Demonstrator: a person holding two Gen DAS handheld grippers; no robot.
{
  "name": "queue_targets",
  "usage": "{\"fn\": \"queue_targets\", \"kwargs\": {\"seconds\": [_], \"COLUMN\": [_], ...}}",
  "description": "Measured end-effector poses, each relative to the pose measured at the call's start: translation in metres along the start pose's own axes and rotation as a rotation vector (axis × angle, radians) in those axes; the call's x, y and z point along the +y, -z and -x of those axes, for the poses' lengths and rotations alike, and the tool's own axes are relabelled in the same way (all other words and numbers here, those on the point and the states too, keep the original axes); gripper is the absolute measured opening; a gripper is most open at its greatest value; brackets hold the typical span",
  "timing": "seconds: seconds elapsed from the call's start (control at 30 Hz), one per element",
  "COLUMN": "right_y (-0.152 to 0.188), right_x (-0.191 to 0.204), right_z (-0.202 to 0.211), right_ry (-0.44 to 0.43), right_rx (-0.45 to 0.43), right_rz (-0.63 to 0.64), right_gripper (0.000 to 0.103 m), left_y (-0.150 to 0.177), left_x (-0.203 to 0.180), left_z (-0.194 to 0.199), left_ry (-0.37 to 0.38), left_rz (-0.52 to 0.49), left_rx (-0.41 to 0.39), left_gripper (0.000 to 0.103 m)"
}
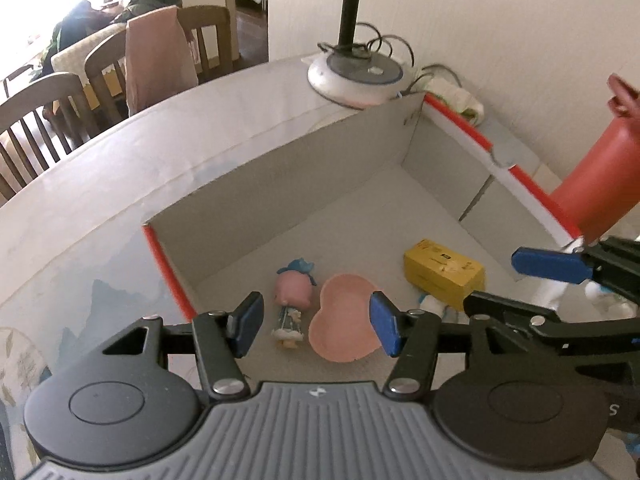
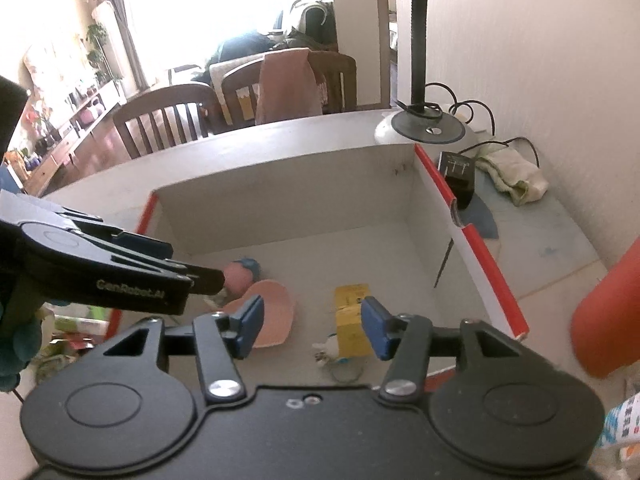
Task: Organize rigid objects
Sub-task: 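Withdraw both open grippers from the shoebox back toward the table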
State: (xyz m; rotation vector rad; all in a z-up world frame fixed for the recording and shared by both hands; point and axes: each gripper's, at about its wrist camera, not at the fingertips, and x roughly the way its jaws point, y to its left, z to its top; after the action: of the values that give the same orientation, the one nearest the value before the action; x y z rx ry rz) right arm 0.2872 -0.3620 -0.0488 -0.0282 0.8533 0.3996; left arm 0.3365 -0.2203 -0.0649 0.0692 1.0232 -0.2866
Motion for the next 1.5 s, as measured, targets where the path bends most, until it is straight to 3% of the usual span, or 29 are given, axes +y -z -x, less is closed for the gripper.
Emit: {"fn": "queue_targets", "kwargs": {"seconds": [0.5,1.0,1.17,1.4,1.5], "right_y": [0.011,0.025,0.029,0.035,0.040], "right_x": [0.039,0.091,0.112,0.144,0.159], "right_z": [0.044,0.070,0.072,0.073,0.074], "right_ry": [-0.037,-0.105,-0.146,-0.209,-0.223], "right_rx": [-0.077,-0.124,-0.120,-0.099,-0.093], "right_rz": [0.019,0.043,0.052,0.072,0.081], "right_gripper": [0.073,0.082,0.084,0.089,0.091], "left_y": [0.034,0.085,0.106,0.139,0.153], "left_x": [0.022,0.062,0.074,0.098,0.111], "left_z": [0.074,0.140,0.160,0.181,0.188], "left_ry": [0.048,0.073,0.080,0.076,0.068], "left_rz": [0.020,0.098,0.119,0.175,0.203], "left_rx": [-0.122,-0.203,-0.231,-0.240,-0.244], "left_gripper": [0.057,0.058,0.067,0.068,0.073]}}
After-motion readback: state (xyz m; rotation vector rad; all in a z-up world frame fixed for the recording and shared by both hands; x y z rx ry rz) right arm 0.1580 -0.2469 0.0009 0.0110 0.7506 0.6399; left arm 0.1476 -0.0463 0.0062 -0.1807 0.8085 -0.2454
